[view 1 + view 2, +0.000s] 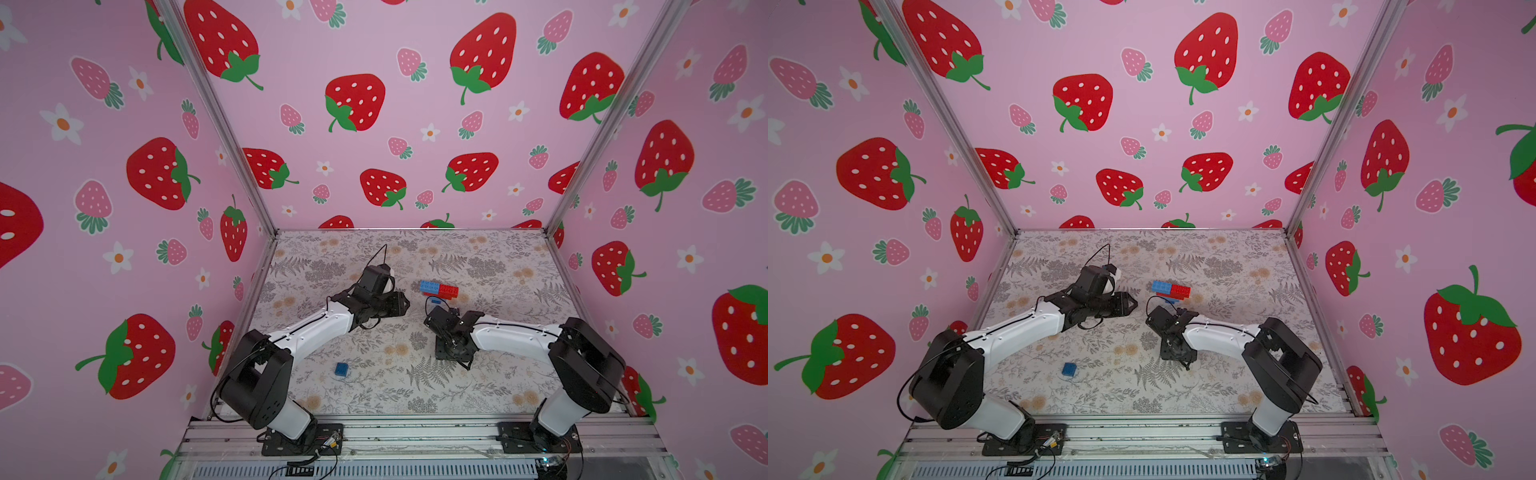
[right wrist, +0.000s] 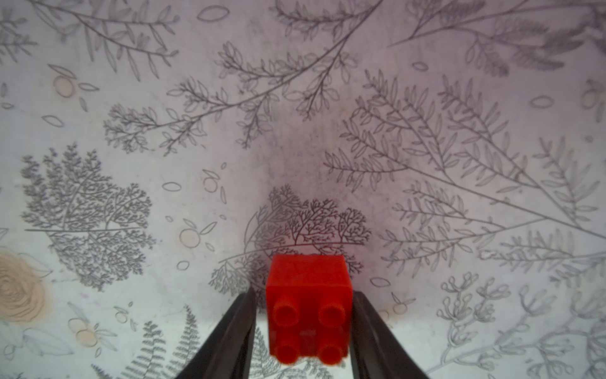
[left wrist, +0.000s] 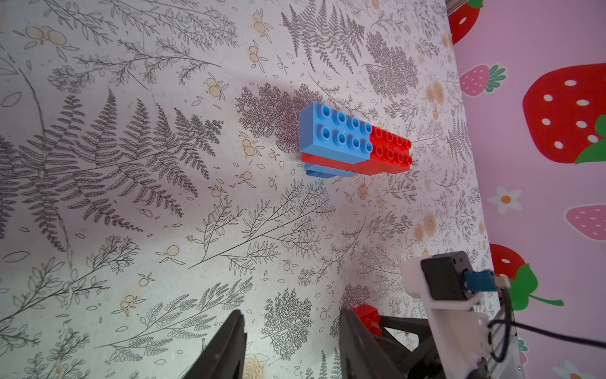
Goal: Assemble a heart with lego
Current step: Pick up the lego brick from the center of the board.
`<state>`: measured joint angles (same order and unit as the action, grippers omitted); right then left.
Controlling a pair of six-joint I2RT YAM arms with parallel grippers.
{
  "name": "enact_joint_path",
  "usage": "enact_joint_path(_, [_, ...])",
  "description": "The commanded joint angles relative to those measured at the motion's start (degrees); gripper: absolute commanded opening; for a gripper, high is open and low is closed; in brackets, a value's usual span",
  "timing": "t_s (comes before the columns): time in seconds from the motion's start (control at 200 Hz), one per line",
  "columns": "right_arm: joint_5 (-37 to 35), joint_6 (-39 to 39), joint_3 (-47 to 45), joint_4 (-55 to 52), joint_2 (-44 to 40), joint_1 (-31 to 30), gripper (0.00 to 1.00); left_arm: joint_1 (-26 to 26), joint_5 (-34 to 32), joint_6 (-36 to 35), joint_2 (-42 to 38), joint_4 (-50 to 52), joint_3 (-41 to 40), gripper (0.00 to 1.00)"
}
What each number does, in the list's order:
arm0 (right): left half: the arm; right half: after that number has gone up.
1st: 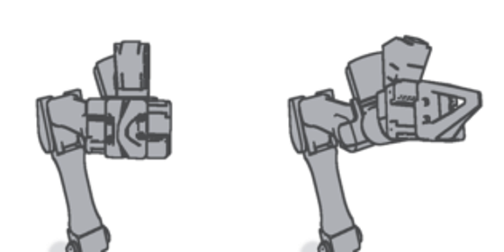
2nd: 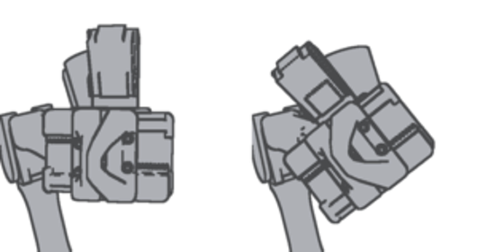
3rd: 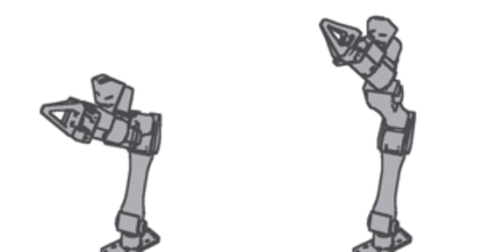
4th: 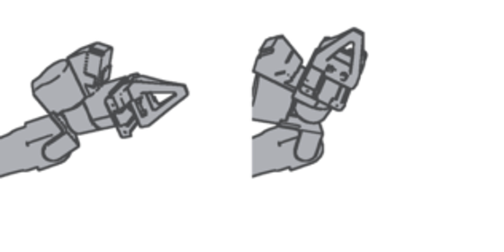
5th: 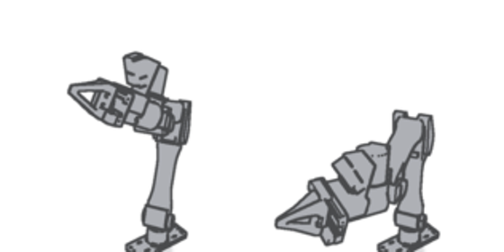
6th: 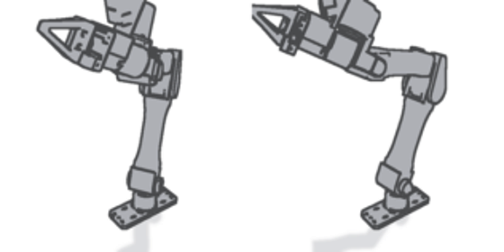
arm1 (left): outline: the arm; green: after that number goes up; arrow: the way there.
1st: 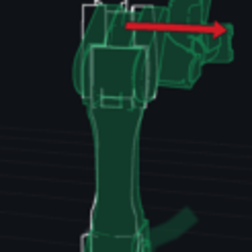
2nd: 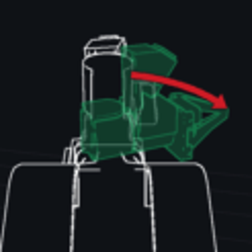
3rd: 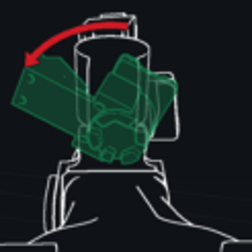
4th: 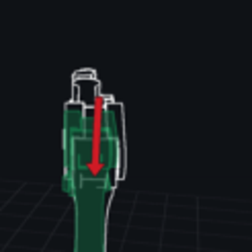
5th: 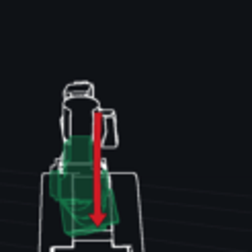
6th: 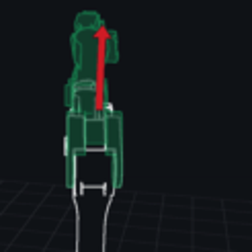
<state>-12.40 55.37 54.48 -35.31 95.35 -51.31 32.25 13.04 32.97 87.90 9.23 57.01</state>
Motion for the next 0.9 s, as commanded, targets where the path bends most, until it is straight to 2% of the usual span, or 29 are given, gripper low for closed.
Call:
enact_joint_path(0.0, [-1.05,-1.03,1.42,-0.76,-0.23,0.44,0.47,-0.1,-0.37,-0.55,0.72,0.0,0.7,0.52])
enact_joint_path(0.08, [-0.64,-1.62,1.6,-0.66,0.08,0.6,0.51,-0.08,-0.3,-0.5,0.91,0.0,0.9,0.52])
enact_joint_path(0.285, [-0.85,-1.93,1.78,-0.56,0.5,1.21,0.51,-0.1,-0.56,-0.54,1.05,-0.01,0.99,0.51])
enact_joint_path(0.57, [-0.57,-2.74,2.38,-1.18,0.36,1.23,0.39,-0.16,-0.74,-0.64,1.05,0.22,1.26,0.51])
enact_joint_path(0.895, [-0.97,-5.78,8.12,-7.1,-5.05,3.12,0.35,-1.29,-0.56,0.82,1.18,-0.53,3.58,0.52])
